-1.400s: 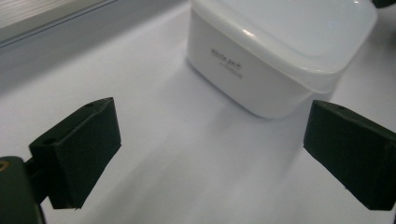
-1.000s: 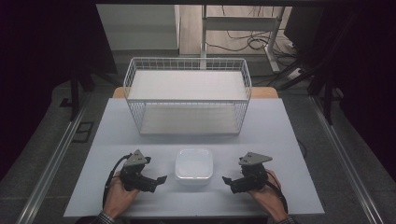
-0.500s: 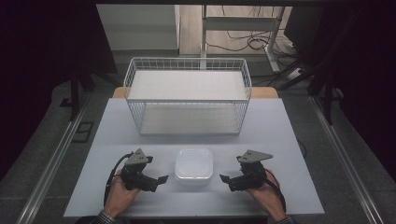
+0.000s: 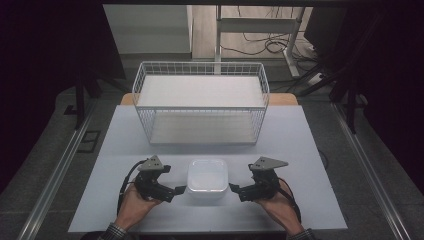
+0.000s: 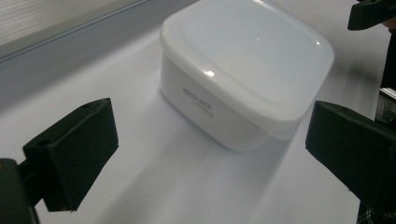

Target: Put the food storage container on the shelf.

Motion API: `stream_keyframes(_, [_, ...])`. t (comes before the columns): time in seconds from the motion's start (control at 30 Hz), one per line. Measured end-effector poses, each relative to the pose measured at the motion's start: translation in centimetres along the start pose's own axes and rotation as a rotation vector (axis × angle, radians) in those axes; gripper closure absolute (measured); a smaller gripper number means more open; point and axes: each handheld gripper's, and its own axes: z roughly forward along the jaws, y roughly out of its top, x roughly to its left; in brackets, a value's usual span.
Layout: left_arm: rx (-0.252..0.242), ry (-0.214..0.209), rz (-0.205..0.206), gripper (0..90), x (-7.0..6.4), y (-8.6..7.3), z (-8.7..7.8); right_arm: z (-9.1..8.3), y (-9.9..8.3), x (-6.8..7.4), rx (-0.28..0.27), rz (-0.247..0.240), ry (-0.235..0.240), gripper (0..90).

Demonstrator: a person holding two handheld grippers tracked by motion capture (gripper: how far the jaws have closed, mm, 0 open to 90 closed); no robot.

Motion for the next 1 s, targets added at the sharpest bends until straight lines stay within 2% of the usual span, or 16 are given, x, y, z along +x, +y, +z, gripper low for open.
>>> stream_keyframes(0.23, [0.014, 0.001, 0.039, 4.4, -0.1, 1.2, 0.9, 0.9, 1.0, 0.5, 0.034, 0.012, 0.023, 2.4])
stream_keyframes(0.43, [0.012, -0.016, 0.007, 7.2, 0.3, 2.1, 2.3, 2.2, 1.9, 0.6, 0.088, 0.025, 0.049, 9.6])
stream_keyframes(0.6, [0.04, -0.026, -0.007, 8.4, 0.9, 2.6, 3.7, 3.9, 2.6, 0.5, 0.106, 0.051, 0.072, 13.4])
stream_keyframes(0.67, [0.042, -0.068, -0.034, 9.7, 1.1, 2.5, 4.1, 4.5, 2.7, 0.5, 0.126, 0.059, 0.081, 14.7])
stream_keyframes(0.77, [0.047, -0.16, -0.089, 15.8, 1.3, 2.1, 4.4, 4.7, 2.6, 0.1, 0.143, 0.131, 0.15, 24.9])
stream_keyframes(0.8, [0.05, -0.163, -0.106, 16.5, 1.2, 2.0, 4.4, 4.7, 2.6, -0.1, 0.154, 0.161, 0.174, 24.9])
stream_keyframes(0.87, [0.051, -0.154, -0.117, 17.6, 0.9, 1.9, 4.2, 4.6, 2.3, -0.4, 0.164, 0.184, 0.209, 27.8])
stream_keyframes(0.93, [0.057, -0.142, -0.138, 22.3, 0.7, 1.8, 3.7, 4.1, 2.1, -0.4, 0.166, 0.197, 0.217, 33.2])
stream_keyframes(1.0, [0.046, -0.134, -0.161, 32.3, 0.5, 1.5, 3.0, 3.5, 2.0, -0.2, 0.166, 0.207, 0.203, 40.9])
